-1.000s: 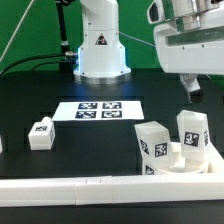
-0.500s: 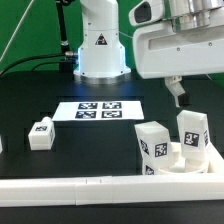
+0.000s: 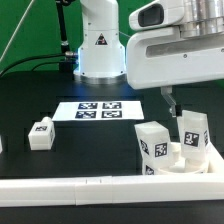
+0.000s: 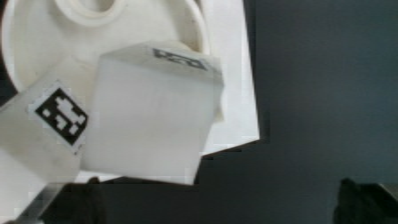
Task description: Assemble stool
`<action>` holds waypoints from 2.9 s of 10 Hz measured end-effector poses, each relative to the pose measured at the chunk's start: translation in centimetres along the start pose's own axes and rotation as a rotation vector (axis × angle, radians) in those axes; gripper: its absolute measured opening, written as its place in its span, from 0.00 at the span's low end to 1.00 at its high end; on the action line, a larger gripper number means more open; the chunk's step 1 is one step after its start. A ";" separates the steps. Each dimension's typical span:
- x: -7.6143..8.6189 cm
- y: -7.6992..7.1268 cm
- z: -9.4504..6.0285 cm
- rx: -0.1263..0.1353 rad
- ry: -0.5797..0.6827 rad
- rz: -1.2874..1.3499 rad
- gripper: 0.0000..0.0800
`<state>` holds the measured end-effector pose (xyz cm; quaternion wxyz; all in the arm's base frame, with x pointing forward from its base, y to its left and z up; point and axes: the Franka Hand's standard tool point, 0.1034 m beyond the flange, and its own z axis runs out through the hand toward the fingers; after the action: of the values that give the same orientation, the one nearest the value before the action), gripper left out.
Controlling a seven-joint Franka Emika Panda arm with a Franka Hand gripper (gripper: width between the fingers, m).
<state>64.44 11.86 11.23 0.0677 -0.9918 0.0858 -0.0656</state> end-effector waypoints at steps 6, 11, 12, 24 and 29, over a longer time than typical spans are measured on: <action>0.0 -0.1 0.4 -0.075 -0.112 -0.774 0.81; -0.8 1.1 2.7 -0.102 -0.154 -0.940 0.81; -1.0 1.4 3.6 -0.107 -0.153 -0.939 0.81; -1.4 2.0 4.2 -0.156 -0.097 -0.060 0.42; -1.3 1.4 4.4 -0.141 -0.058 0.548 0.42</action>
Offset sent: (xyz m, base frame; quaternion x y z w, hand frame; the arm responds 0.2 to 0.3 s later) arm 0.0098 0.0351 -0.0055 -0.0009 -0.1450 -0.5007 0.8534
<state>63.56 11.30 6.54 0.0159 -0.9353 0.3532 -0.0104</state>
